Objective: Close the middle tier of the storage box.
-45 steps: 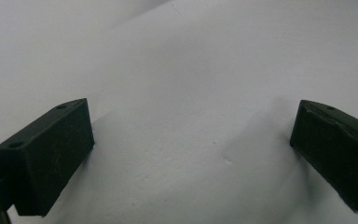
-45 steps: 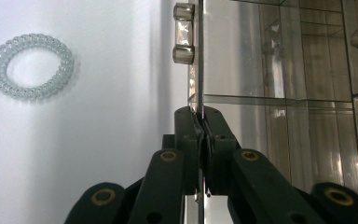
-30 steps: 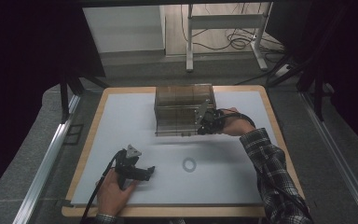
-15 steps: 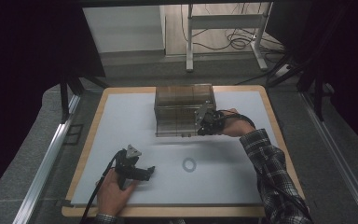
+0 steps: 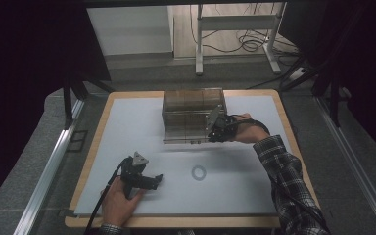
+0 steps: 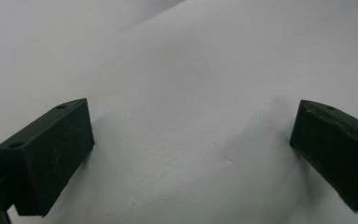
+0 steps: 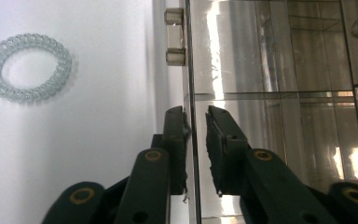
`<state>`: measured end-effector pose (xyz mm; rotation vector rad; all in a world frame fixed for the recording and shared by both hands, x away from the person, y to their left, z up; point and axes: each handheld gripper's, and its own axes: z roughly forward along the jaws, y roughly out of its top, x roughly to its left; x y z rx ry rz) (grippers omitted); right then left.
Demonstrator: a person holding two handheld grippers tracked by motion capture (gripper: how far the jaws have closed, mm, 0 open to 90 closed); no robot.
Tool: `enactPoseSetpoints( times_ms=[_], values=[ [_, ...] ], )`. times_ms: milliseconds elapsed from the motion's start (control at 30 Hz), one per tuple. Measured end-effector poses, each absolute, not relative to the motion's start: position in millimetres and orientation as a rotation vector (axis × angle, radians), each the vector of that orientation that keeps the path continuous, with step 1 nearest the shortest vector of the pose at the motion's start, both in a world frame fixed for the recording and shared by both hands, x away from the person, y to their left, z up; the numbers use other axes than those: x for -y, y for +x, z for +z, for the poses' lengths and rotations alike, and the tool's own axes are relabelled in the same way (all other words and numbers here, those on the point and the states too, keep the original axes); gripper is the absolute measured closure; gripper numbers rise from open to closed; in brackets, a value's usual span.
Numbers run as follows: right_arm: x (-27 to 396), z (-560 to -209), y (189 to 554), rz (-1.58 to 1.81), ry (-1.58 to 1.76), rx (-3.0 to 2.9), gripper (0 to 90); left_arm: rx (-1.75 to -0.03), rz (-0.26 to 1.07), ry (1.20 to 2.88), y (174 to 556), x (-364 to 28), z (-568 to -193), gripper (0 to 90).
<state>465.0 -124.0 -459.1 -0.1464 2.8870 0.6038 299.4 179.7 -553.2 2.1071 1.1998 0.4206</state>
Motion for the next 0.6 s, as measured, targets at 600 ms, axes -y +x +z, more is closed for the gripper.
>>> enactPoseSetpoints(
  times_ms=[600],
  values=[
    [122.0,-446.0,454.4,0.638,-0.079,-2.837,52.4,-1.199,0.421,2.107,299.4,-179.7,-553.2,0.0]
  ],
)
